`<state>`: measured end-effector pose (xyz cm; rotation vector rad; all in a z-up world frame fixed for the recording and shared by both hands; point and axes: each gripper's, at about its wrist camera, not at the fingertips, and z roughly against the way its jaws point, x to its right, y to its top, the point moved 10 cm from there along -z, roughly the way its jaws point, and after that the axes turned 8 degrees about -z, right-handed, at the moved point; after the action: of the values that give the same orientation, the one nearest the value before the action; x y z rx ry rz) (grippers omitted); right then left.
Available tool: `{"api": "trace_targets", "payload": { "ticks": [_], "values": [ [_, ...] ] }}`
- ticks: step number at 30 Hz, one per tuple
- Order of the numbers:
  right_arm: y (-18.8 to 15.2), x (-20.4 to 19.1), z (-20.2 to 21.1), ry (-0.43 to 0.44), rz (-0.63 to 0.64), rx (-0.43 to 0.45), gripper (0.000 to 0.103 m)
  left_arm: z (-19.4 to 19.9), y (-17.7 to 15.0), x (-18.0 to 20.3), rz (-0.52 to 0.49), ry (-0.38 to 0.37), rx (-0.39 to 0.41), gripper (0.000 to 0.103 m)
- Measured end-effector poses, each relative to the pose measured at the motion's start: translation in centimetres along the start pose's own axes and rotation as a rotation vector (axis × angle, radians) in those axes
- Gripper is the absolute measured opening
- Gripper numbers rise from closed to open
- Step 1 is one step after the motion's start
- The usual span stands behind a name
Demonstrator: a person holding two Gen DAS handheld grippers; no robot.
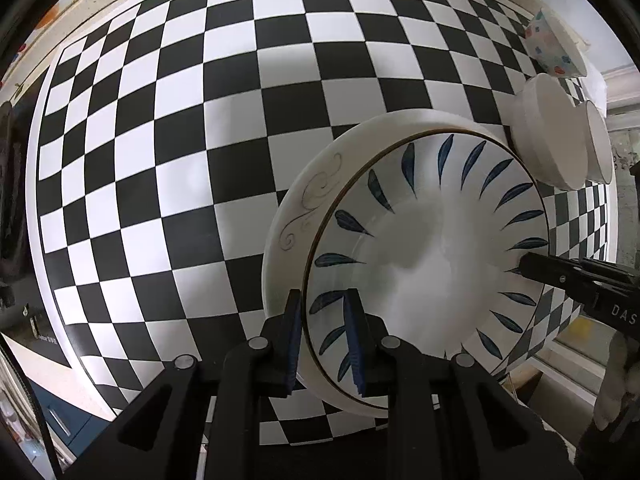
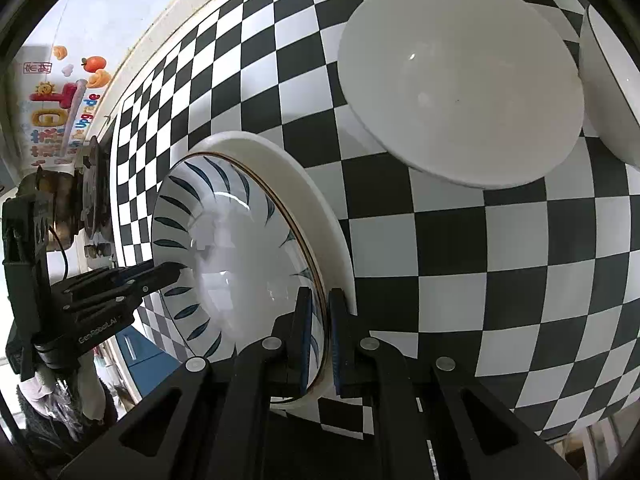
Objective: Organize plates and bowls
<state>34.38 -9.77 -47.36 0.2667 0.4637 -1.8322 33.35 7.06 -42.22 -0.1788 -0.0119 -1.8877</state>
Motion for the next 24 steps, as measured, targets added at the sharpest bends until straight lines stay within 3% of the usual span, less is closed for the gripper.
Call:
{"api": "trace_targets", "payload": {
  "ticks": [12,24],
  "values": [
    [0.4,-0.8,-0.4,-0.063,0.035,0.012,0.01,-0.6,0.1,0.6,0.034,-0.008,0.004,0.018],
    [0.7,-1.2,0.1,-0.095,0.025,0.031,0.014,0.9,-0.9,-1.4,0.071,-0.01,0.022,0.018]
  ]
}}
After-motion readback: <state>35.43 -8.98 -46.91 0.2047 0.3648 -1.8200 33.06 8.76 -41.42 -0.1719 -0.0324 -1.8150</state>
